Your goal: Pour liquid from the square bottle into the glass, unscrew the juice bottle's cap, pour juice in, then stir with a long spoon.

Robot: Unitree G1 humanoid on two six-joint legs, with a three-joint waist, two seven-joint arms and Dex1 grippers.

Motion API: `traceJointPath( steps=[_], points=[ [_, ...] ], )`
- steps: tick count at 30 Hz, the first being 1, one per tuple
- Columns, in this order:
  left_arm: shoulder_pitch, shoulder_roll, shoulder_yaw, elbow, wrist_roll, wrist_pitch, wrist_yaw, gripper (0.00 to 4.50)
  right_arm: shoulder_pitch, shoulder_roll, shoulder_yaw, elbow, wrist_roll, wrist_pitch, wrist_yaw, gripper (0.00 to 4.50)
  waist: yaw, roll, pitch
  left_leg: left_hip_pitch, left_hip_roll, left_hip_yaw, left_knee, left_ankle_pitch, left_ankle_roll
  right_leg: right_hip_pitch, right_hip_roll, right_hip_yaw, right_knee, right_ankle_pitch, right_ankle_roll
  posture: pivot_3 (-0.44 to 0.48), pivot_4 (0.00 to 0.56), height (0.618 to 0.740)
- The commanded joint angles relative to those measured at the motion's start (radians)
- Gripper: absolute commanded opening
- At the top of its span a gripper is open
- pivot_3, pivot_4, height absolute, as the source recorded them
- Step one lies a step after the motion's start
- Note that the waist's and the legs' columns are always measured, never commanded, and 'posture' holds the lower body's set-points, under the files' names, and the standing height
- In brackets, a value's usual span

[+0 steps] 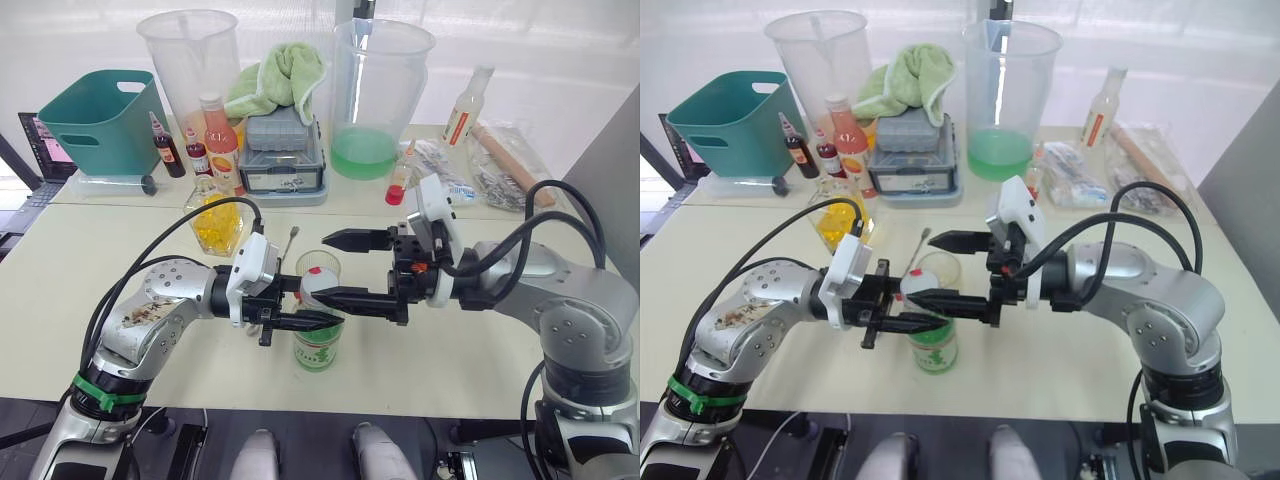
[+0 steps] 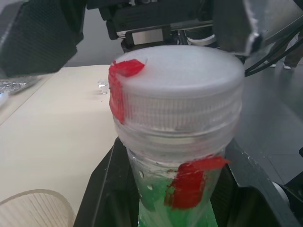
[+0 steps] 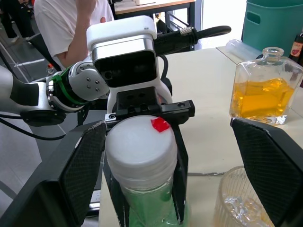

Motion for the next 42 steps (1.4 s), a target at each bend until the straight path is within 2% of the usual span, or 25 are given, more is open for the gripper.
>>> traceJointPath(
  steps=[1, 14, 17, 22, 23, 29, 32, 39, 41, 42],
  points=[
    [0.012, 0.000, -0.045, 0.030, 0.054, 0.011, 0.005, 1.42, 0.014, -0.007, -0.015, -0.051, 0.039, -0.005, -0.022, 4.45, 0.001, 0.000, 0.000, 0.000, 0.000, 0.000, 0.000, 0.000, 0.000, 0.000, 0.000, 0.000, 0.000, 0.000, 0.000, 0.000, 0.150, 0.728],
    [0.018, -0.001, -0.044, 0.025, 0.052, 0.015, 0.010, 1.42, 0.027, -0.022, 0.015, -0.084, 0.030, -0.036, -0.043, 4.45, 0.000, 0.000, 0.000, 0.000, 0.000, 0.000, 0.000, 0.000, 0.000, 0.002, 0.000, 0.000, -0.003, 0.000, 0.000, 0.000, 0.150, 0.728],
    [0.018, -0.002, -0.046, 0.020, 0.048, 0.021, 0.012, 1.42, 0.028, -0.015, 0.022, -0.085, 0.029, -0.050, -0.041, 3.66, 0.000, 0.000, 0.000, 0.000, 0.000, 0.000, 0.000, 0.000, 0.000, 0.002, 0.000, 0.000, -0.003, 0.000, 0.000, 0.000, 0.150, 0.728],
    [0.011, -0.005, -0.049, 0.022, 0.049, 0.026, 0.014, 1.42, 0.017, -0.031, 0.060, -0.072, -0.007, -0.080, 0.000, 1.91, 0.001, 0.000, 0.000, 0.000, 0.000, 0.000, 0.000, 0.000, 0.000, 0.003, 0.000, 0.000, -0.004, 0.000, 0.000, 0.000, 0.150, 0.728],
    [0.009, -0.006, -0.049, 0.022, 0.050, 0.026, 0.016, 1.42, 0.017, -0.033, 0.065, -0.067, -0.016, -0.089, 0.012, 1.69, 0.001, 0.000, 0.000, 0.000, 0.000, 0.000, 0.000, 0.000, 0.000, 0.003, 0.000, 0.000, -0.005, 0.000, 0.000, 0.000, 0.150, 0.728],
    [0.016, 0.001, -0.031, 0.008, 0.053, 0.027, 0.036, 1.42, -0.006, -0.044, 0.143, 0.014, -0.110, -0.185, 0.156, 1.67, -0.001, 0.000, 0.000, 0.003, 0.000, 0.000, 0.000, 0.000, 0.000, 0.006, 0.000, 0.000, -0.006, 0.000, 0.000, 0.000, 0.150, 0.728],
    [0.044, 0.005, -0.017, -0.020, 0.049, 0.034, 0.056, 1.42, -0.103, -0.048, 0.225, 0.153, -0.187, -0.321, 0.428, 1.67, -0.009, 0.000, 0.000, 0.005, 0.001, 0.000, -0.001, 0.000, 0.000, 0.009, 0.000, 0.000, -0.010, 0.000, 0.001, 0.000, 0.150, 0.728],
    [0.073, 0.010, -0.008, -0.053, 0.059, 0.031, 0.081, 1.42, -0.322, -0.016, 0.338, 0.493, -0.347, -0.541, 0.835, 1.67, -0.012, 0.000, 0.000, 0.005, 0.001, 0.000, -0.002, 0.000, 0.000, 0.011, 0.000, 0.000, -0.014, 0.002, 0.003, 0.000, 0.150, 0.728],
    [0.082, 0.010, -0.006, -0.064, 0.056, 0.035, 0.090, 1.42, -0.387, -0.002, 0.347, 0.569, -0.357, -0.564, 0.910, 2.72, -0.011, 0.001, 0.000, 0.005, 0.001, -0.001, -0.002, 0.000, 0.001, 0.011, 0.000, -0.001, -0.013, 0.002, 0.003, 0.000, 0.150, 0.728],
    [0.085, 0.010, -0.007, -0.068, 0.055, 0.036, 0.092, 1.42, -0.406, -0.008, 0.355, 0.584, -0.348, -0.567, 0.924, 3.02, -0.010, 0.001, 0.000, 0.005, 0.001, -0.001, -0.002, -0.001, 0.001, 0.011, 0.000, -0.001, -0.013, 0.002, 0.003, 0.000, 0.150, 0.728]
  ],
)
